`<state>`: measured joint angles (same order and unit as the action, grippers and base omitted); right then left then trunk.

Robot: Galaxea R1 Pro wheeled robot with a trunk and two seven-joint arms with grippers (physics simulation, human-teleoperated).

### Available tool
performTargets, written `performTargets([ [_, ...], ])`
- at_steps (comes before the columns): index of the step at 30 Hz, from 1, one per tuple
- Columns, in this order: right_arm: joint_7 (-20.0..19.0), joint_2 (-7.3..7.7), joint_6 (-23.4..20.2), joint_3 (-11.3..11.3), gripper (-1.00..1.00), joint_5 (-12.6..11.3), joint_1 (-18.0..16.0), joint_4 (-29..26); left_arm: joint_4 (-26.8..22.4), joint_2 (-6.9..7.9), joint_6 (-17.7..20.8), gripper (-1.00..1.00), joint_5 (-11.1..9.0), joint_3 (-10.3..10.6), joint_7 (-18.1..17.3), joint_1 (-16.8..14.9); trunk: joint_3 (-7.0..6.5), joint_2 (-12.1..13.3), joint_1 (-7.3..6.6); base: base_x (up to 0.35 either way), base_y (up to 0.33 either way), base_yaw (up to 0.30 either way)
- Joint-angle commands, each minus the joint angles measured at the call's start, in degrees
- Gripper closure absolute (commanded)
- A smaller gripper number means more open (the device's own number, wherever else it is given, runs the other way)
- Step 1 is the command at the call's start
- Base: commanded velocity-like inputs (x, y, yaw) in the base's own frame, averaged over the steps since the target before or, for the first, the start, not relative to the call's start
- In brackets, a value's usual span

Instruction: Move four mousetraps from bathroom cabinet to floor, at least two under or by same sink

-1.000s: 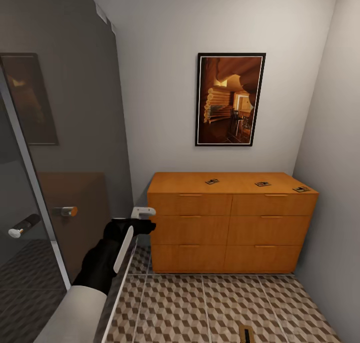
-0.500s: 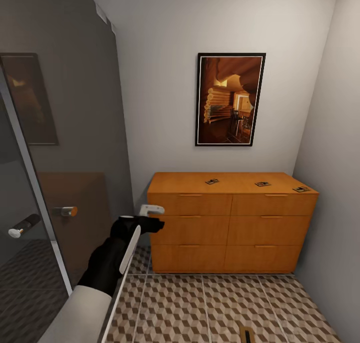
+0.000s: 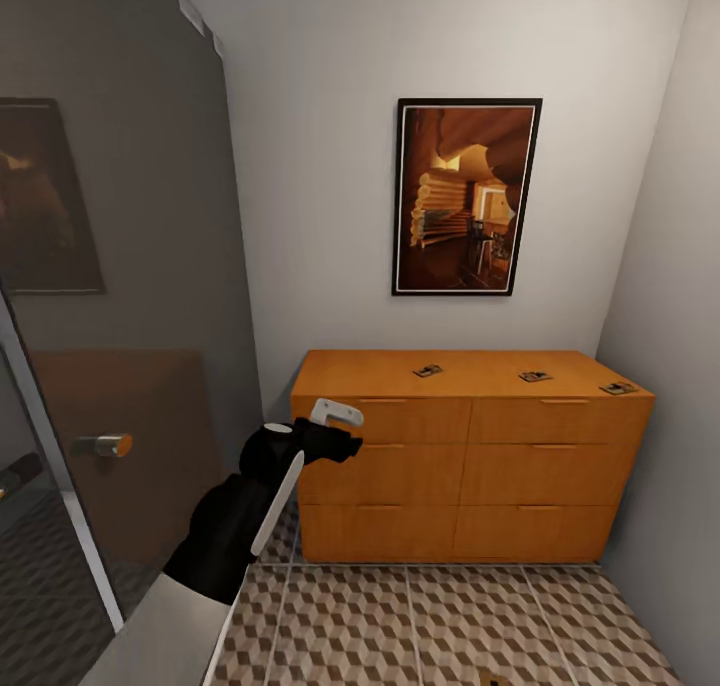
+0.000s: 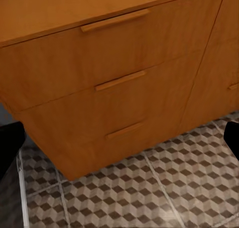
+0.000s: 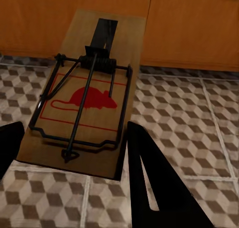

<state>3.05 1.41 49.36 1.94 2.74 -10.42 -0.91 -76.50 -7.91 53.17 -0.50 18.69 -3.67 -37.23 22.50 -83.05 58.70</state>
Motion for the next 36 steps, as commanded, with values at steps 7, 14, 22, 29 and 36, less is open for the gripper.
performTargets([
  [7,0.03,0.02,0.12,0.17,1.00,0.12,-0.04,0.03,-0.01,0.00,0.26,-1.00,-0.02,0.11,-0.12,-0.03,0.07,-0.03,0.03,0.330,-0.063,0.000],
  [14,0.03,0.00,0.06,0.17,1.00,0.14,-0.04,0.03,0.00,0.00,0.26,-1.00,-0.02,0.12,-0.13,-0.03,0.07,-0.03,0.03,0.333,-0.094,0.000],
  [22,0.03,0.00,-0.06,0.17,1.00,0.14,-0.04,0.03,0.08,0.00,0.26,-1.00,-0.02,0.12,-0.11,-0.03,0.07,-0.03,0.03,0.329,-0.096,0.000],
  [29,0.03,0.00,-0.05,0.17,1.00,0.11,-0.04,0.03,0.04,0.00,0.26,-1.00,-0.02,0.12,-0.11,-0.03,0.07,-0.03,0.03,0.278,-0.097,0.000],
  [36,0.02,-0.02,-0.06,0.17,1.00,0.09,-0.04,0.03,0.03,0.00,0.26,-1.00,-0.02,0.16,-0.15,-0.03,0.07,-0.03,0.03,0.187,-0.068,0.000],
])
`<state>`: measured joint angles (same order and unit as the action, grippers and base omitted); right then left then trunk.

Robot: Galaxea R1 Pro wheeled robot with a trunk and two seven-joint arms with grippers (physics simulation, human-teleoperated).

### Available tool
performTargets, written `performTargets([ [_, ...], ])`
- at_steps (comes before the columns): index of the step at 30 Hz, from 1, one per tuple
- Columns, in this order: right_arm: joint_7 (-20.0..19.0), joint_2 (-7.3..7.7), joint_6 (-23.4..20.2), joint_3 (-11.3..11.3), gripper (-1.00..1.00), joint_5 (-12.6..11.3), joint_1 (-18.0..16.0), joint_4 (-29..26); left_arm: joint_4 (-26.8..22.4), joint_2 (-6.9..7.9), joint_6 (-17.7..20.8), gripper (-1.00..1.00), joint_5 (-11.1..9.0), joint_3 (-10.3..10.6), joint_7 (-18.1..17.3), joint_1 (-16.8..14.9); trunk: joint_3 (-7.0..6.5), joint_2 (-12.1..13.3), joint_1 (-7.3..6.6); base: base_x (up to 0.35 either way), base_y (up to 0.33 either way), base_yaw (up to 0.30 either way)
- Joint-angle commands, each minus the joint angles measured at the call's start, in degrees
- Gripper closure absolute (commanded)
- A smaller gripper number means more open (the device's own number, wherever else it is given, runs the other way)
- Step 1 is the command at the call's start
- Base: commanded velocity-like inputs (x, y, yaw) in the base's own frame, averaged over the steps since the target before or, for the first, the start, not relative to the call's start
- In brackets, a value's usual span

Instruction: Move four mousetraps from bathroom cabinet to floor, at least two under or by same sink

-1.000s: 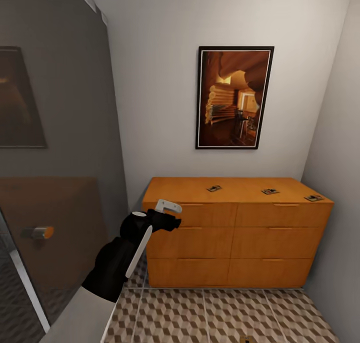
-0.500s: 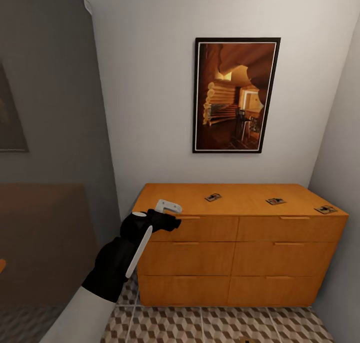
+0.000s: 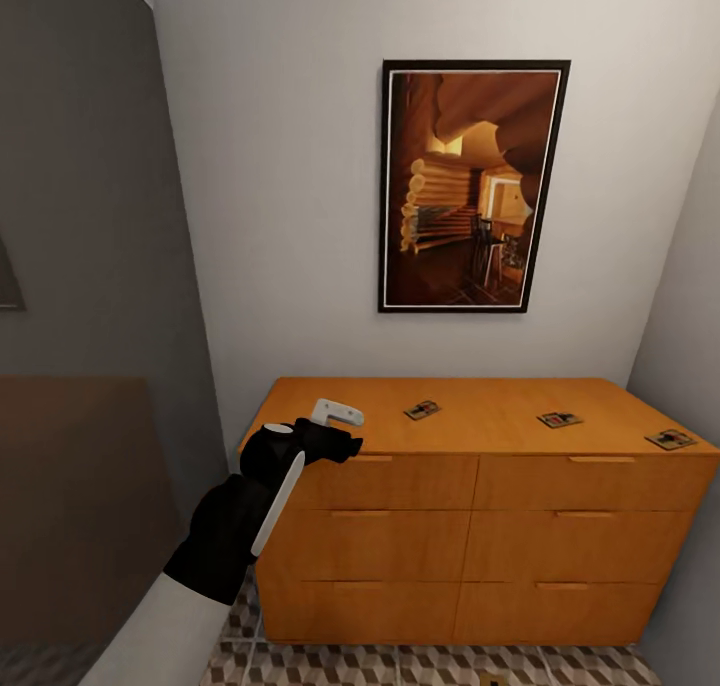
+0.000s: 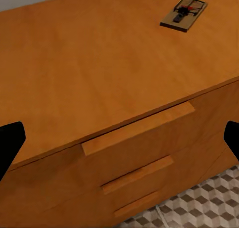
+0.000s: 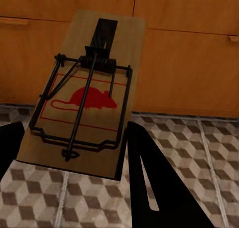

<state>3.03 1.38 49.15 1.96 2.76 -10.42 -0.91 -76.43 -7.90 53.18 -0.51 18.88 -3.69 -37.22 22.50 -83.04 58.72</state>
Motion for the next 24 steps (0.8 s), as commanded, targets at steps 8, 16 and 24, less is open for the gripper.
performTargets([
  [8,0.04,-0.05,0.16,0.15,1.00,0.07,-0.04,0.03,-0.04,-0.01,0.26,-1.00,-0.02,-0.01,-0.17,-0.05,0.07,-0.04,0.01,0.022,-0.008,0.000],
  [16,0.10,-0.17,0.16,0.15,1.00,0.07,-0.04,0.03,-0.11,-0.01,0.26,-1.00,-0.02,0.02,-0.17,-0.05,0.07,-0.04,0.01,0.001,0.000,0.000],
  [24,0.13,-0.19,0.08,0.15,1.00,0.06,-0.04,0.03,-0.17,-0.01,0.26,-1.00,-0.04,0.02,-0.17,-0.05,0.07,-0.04,0.01,0.000,0.000,-0.002],
])
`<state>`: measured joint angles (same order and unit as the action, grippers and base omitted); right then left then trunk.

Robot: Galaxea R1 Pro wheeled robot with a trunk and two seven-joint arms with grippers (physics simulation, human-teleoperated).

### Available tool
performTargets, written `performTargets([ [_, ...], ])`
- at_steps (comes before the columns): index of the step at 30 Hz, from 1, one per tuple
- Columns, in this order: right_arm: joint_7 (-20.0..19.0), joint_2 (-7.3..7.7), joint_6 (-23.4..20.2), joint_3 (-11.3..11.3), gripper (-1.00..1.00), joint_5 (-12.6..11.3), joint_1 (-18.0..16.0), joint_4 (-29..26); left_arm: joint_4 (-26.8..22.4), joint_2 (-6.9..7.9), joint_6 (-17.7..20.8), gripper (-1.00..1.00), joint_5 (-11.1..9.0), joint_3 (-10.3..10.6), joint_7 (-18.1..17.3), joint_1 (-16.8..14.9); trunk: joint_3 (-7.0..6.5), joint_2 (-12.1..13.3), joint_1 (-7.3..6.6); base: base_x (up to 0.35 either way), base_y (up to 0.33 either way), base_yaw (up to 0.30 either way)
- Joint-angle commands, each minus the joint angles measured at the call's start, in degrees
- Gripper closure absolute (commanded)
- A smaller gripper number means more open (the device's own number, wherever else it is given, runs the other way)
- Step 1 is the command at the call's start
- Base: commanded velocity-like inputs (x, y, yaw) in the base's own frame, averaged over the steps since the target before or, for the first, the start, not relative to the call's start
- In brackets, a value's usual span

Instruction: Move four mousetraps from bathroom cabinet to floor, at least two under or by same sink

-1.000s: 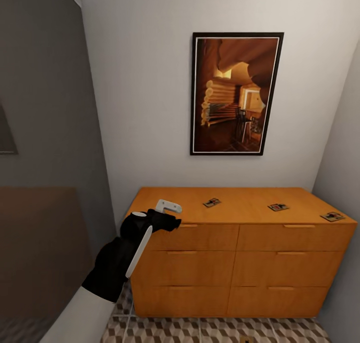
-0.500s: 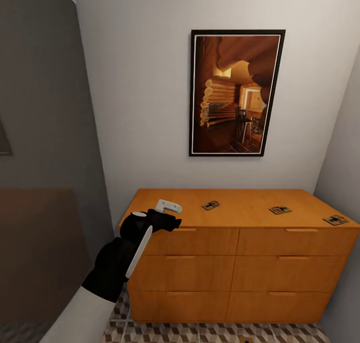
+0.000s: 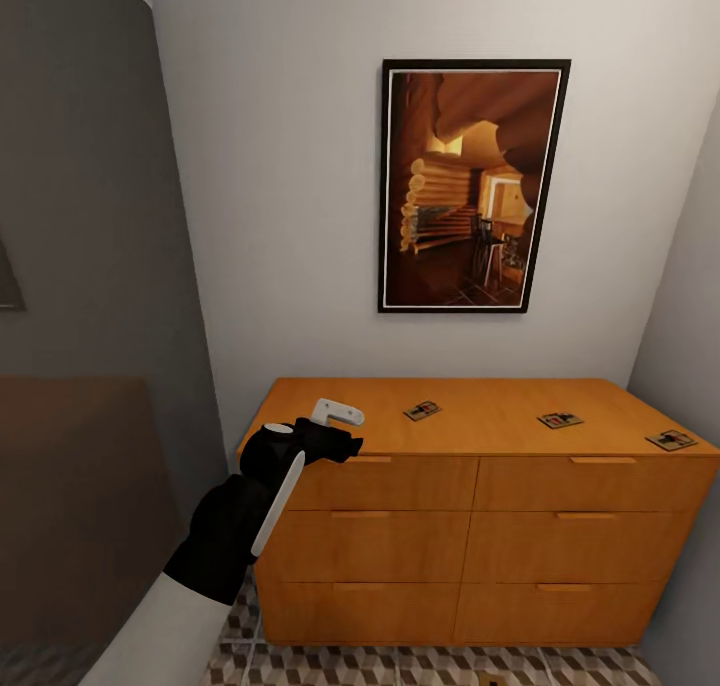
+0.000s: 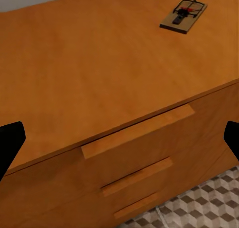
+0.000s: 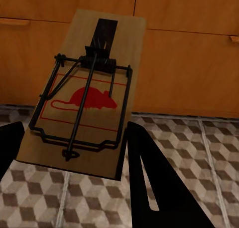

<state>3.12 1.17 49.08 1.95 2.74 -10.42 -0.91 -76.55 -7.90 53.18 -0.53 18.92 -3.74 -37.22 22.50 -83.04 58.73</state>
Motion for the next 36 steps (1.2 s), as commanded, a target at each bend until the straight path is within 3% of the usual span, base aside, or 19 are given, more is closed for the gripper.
performTargets([
  [1,0.04,0.01,0.14,0.16,1.00,0.07,-0.04,0.03,-0.06,-0.01,0.26,-1.00,-0.01,-0.02,-0.13,-0.04,0.06,-0.04,0.00,0.000,0.000,-0.052],
  [25,0.04,0.06,0.14,0.16,1.00,0.07,-0.04,0.03,-0.26,0.02,0.33,-1.00,-0.08,-0.03,-0.21,-0.04,-1.15,-0.04,0.00,0.002,0.000,-0.168],
  [36,0.04,0.06,0.07,0.16,1.00,0.07,-0.04,0.03,-0.21,-0.01,0.35,-1.00,-0.11,-0.02,-0.22,-0.04,-1.76,-0.04,0.00,0.182,0.125,-0.183],
])
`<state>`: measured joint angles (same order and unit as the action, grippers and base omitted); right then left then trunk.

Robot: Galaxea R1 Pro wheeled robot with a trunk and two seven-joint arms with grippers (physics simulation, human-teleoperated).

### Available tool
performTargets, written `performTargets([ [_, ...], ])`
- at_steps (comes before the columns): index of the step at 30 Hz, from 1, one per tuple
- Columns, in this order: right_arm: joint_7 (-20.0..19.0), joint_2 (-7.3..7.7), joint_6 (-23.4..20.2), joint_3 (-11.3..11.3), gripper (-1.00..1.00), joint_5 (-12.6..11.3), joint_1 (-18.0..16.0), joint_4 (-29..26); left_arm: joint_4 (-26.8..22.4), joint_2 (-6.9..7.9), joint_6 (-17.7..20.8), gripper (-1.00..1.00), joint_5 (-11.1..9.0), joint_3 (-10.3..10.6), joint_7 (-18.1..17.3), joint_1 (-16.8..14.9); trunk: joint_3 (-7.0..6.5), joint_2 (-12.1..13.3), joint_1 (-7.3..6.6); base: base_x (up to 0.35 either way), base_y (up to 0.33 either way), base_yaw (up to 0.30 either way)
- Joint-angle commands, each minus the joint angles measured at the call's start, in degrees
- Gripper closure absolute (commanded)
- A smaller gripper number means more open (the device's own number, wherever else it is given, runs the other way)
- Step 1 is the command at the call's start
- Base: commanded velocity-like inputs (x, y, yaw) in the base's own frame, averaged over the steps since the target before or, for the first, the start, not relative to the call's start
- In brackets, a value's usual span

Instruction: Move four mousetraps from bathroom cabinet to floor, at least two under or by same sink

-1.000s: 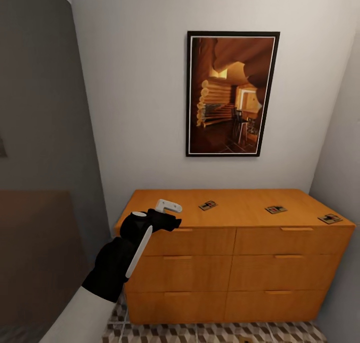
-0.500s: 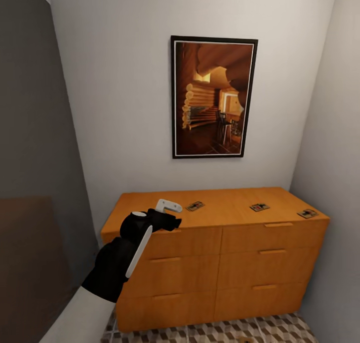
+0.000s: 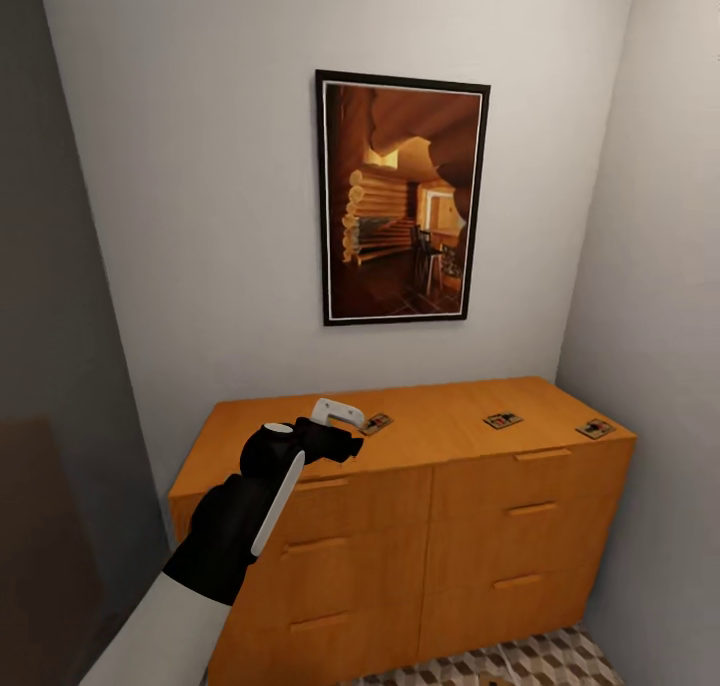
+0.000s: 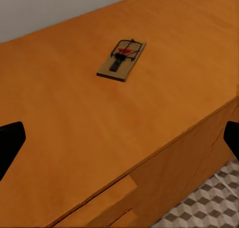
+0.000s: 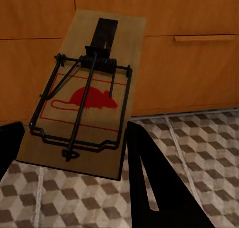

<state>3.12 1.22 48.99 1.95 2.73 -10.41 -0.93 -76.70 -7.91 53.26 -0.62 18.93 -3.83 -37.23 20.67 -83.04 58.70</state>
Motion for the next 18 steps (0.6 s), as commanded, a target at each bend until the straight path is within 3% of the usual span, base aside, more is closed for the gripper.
performTargets([
  [1,0.04,0.01,0.15,0.16,1.00,0.08,-0.05,0.05,-0.05,0.00,0.26,-1.00,-0.03,-0.03,-0.13,-0.03,0.01,-0.03,0.03,0.272,0.152,-0.182],
  [7,0.04,-0.05,0.14,0.24,1.00,0.08,-0.05,0.05,-0.05,0.00,0.26,-1.00,-0.03,0.03,-0.13,-0.03,-0.19,-0.03,0.03,0.236,0.062,-0.112],
  [18,0.04,-0.10,0.14,0.25,1.00,0.08,-0.05,0.05,-0.22,0.07,0.22,-1.00,0.00,-0.01,-0.13,-0.04,-0.21,-0.03,0.03,0.023,0.002,-0.005],
])
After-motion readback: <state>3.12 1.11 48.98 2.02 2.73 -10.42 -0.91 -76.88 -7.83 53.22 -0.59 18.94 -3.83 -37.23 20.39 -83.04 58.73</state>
